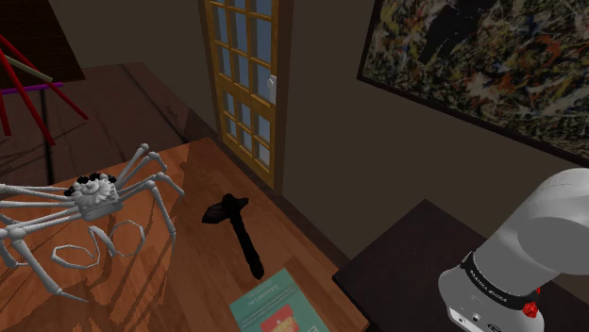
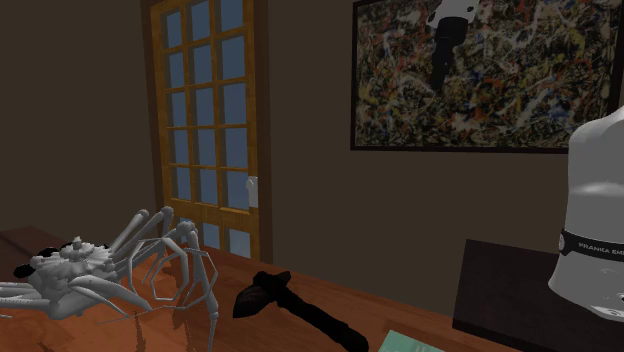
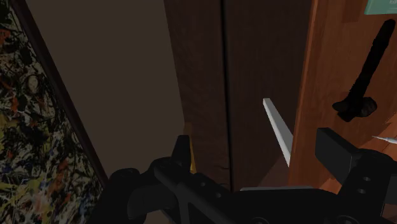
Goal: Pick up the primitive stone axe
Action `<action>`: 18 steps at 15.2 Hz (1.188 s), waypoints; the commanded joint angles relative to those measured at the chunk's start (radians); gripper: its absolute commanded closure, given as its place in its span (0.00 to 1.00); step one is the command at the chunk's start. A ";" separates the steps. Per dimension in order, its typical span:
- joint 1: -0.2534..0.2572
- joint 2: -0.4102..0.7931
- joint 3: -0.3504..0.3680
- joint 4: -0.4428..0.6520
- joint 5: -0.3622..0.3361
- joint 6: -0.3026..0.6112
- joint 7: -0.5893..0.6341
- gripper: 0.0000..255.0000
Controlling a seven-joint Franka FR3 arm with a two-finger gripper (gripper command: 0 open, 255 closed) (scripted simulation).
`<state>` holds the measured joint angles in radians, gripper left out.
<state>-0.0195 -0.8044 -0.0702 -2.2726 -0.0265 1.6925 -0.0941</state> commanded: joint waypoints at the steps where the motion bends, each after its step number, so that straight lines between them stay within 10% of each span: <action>1: 0.000 0.000 0.000 0.000 0.000 0.000 0.000 0.00; 18: 0.074 0.200 0.270 -0.268 0.127 0.454 0.309 0.00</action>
<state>0.0498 -0.6260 0.1806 -2.5345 0.0940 2.1177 0.1930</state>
